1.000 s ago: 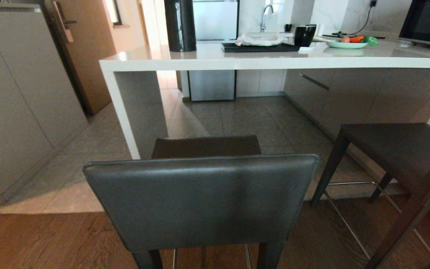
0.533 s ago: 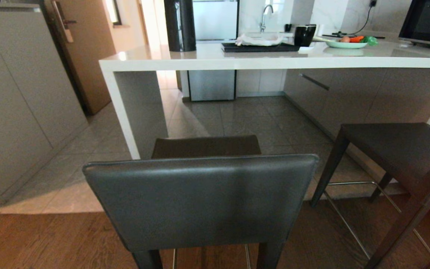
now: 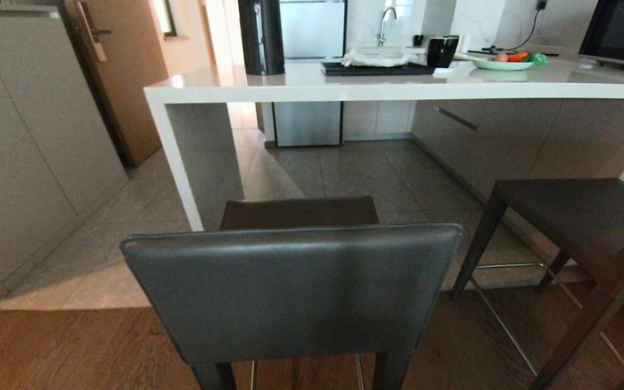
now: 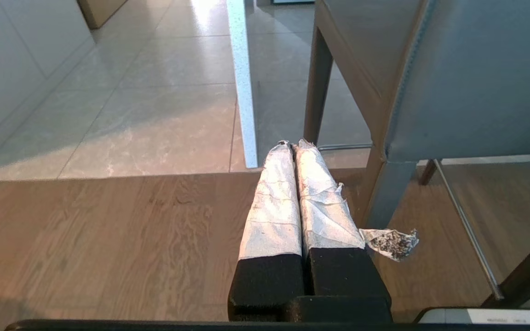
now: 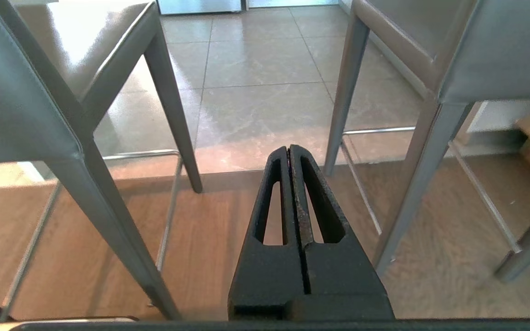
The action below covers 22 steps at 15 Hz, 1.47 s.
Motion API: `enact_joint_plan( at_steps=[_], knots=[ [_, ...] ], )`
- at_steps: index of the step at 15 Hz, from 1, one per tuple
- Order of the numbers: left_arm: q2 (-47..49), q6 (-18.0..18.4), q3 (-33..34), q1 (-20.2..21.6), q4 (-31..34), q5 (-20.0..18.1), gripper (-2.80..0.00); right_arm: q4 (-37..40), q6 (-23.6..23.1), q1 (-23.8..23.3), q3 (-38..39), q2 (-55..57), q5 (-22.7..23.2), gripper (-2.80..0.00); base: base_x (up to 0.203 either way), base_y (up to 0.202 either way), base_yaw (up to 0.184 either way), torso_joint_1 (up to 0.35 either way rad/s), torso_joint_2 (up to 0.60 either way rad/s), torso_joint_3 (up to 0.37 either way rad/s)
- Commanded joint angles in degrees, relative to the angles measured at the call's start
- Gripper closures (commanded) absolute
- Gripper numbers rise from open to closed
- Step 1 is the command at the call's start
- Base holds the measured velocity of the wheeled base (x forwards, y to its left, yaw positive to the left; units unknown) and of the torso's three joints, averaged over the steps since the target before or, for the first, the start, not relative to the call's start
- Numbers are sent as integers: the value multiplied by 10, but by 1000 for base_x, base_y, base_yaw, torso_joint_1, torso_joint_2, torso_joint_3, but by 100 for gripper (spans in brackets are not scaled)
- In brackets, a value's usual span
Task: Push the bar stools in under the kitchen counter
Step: Push the gray chair back under the dining table
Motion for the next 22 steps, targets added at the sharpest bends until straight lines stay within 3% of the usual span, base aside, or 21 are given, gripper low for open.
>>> enact_joint_plan(
  at_steps=[1,22],
  knots=[
    [2,1,0,0,0,0,0,0,2,0,0,0,0,0,0,0,0,0,0,0],
    [2,-8,0,0,-1,0,0,0,2,0,0,1,0,0,0,0,0,0,0,0]
  ],
)
